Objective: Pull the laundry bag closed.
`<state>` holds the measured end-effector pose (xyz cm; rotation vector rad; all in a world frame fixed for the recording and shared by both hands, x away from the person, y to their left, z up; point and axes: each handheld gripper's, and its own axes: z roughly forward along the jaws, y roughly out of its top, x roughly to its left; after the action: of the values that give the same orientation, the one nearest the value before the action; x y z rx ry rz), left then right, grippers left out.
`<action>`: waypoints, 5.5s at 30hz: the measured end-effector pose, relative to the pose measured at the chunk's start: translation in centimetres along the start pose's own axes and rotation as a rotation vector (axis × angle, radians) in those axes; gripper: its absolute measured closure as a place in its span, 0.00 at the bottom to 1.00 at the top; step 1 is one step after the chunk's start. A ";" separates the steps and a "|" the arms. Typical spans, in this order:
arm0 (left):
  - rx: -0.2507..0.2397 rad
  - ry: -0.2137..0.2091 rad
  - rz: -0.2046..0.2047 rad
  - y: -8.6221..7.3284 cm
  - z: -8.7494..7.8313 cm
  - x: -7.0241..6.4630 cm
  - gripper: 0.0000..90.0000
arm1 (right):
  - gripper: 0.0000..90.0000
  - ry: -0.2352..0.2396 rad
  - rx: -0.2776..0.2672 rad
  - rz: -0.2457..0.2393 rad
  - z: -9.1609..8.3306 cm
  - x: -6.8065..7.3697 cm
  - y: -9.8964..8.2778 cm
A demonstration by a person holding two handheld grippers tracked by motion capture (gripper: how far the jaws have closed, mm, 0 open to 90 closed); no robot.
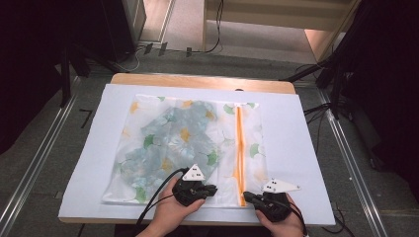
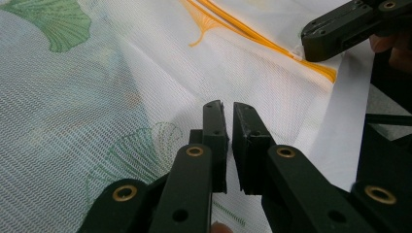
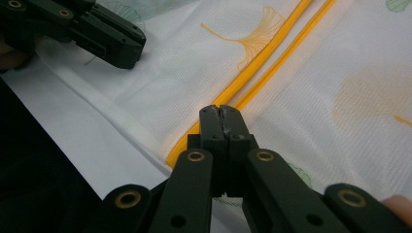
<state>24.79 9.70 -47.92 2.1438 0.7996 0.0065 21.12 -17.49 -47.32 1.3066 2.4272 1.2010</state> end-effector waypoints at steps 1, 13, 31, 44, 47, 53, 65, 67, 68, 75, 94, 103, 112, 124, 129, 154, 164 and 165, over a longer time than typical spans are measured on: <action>-0.001 0.012 0.003 0.0 0.0 -0.2 0.94 | 1.00 -0.001 0.001 -0.003 0.0 0.0 0.0; 0.037 -0.082 0.011 1.1 2.9 -3.4 1.00 | 1.00 -0.008 0.012 -0.036 0.2 0.4 0.2; 0.057 -0.122 -0.018 1.5 3.9 -3.8 1.00 | 1.00 -0.059 0.048 -0.094 0.9 0.5 1.2; 0.049 -0.120 -0.008 1.5 3.9 -3.9 1.00 | 1.00 -0.060 -0.030 -0.064 0.2 -2.0 3.4; 0.050 -0.121 -0.012 1.4 3.9 -3.8 1.00 | 1.00 -0.003 -0.010 -0.041 0.0 -2.2 2.7; 0.047 -0.130 -0.016 1.4 3.9 -3.7 1.00 | 0.89 0.029 0.000 0.034 0.1 -2.0 1.1; 0.049 -0.136 -0.019 1.4 3.9 -3.6 1.00 | 1.00 -0.047 0.045 -0.044 1.1 -0.2 0.7; 0.050 -0.135 -0.017 1.4 3.9 -3.6 1.00 | 1.00 -0.047 0.046 -0.047 1.1 -0.1 0.7; 0.049 -0.135 -0.016 1.4 3.9 -3.6 1.00 | 1.00 -0.052 0.048 -0.051 1.0 -0.1 0.8; 0.049 -0.138 -0.020 1.4 3.9 -3.6 1.00 | 1.00 -0.082 0.024 -0.072 0.8 0.2 1.3; 0.048 -0.131 -0.013 1.4 3.9 -3.7 1.00 | 1.00 -0.100 -0.014 -0.100 1.4 -1.2 3.9; 0.045 -0.128 -0.005 1.4 3.9 -3.8 1.00 | 1.00 -0.149 -0.006 -0.115 3.2 -2.9 6.0; 0.043 -0.129 -0.009 1.4 3.9 -3.8 1.00 | 1.00 -0.171 -0.006 -0.111 4.5 -4.3 8.1; 0.045 -0.127 -0.004 1.4 3.9 -3.8 1.00 | 1.00 -0.207 -0.010 -0.093 5.9 -6.4 11.5; 0.045 -0.127 -0.006 1.4 3.9 -3.8 1.00 | 1.00 -0.202 -0.019 -0.078 6.5 -7.3 13.2; 0.046 -0.131 -0.014 1.4 3.9 -3.7 1.00 | 1.00 -0.220 -0.001 -0.092 8.8 -9.2 16.4; 0.046 -0.132 -0.015 1.4 3.9 -3.7 1.00 | 1.00 -0.229 -0.013 -0.050 10.6 -11.6 18.5; 0.042 -0.131 -0.015 1.4 3.9 -3.8 1.00 | 1.00 -0.229 -0.018 -0.041 10.8 -11.9 18.7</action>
<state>23.58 4.27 -48.54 2.1530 0.7446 -0.1582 45.36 -14.37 -44.33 1.3041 2.2647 1.0002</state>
